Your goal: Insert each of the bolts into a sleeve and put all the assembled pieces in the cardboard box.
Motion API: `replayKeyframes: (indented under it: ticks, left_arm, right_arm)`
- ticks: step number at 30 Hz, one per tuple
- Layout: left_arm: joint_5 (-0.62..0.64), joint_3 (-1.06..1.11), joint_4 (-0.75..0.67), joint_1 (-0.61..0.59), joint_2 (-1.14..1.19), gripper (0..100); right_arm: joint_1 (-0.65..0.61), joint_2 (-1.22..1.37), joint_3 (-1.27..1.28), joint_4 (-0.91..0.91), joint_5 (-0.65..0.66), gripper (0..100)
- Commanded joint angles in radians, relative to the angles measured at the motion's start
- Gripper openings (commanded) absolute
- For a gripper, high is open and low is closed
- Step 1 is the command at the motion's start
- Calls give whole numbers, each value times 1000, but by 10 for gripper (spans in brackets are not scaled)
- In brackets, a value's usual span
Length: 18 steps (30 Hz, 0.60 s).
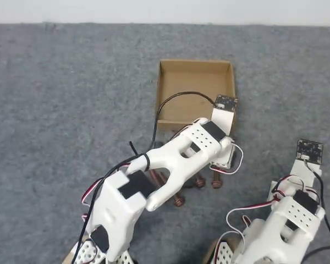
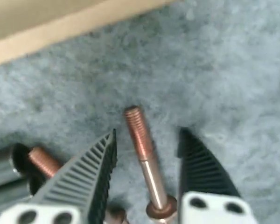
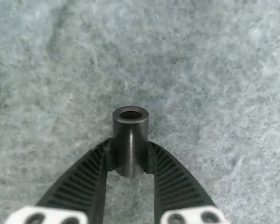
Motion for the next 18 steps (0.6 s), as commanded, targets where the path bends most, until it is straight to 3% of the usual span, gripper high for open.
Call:
replayKeyframes:
  ticks: [1, 13, 18]
  left_arm:
    - [-12, -64, 12, 2, -9, 48]
    - [-242, -67, 106, 3, -100, 49]
    - [-258, -64, 166, -31, -249, 48]
  right_arm:
    - [-13, -42, -5, -13, -3, 6]
    - [-13, -42, -5, -13, -3, 6]
    - [-13, -42, -5, -13, -2, 6]
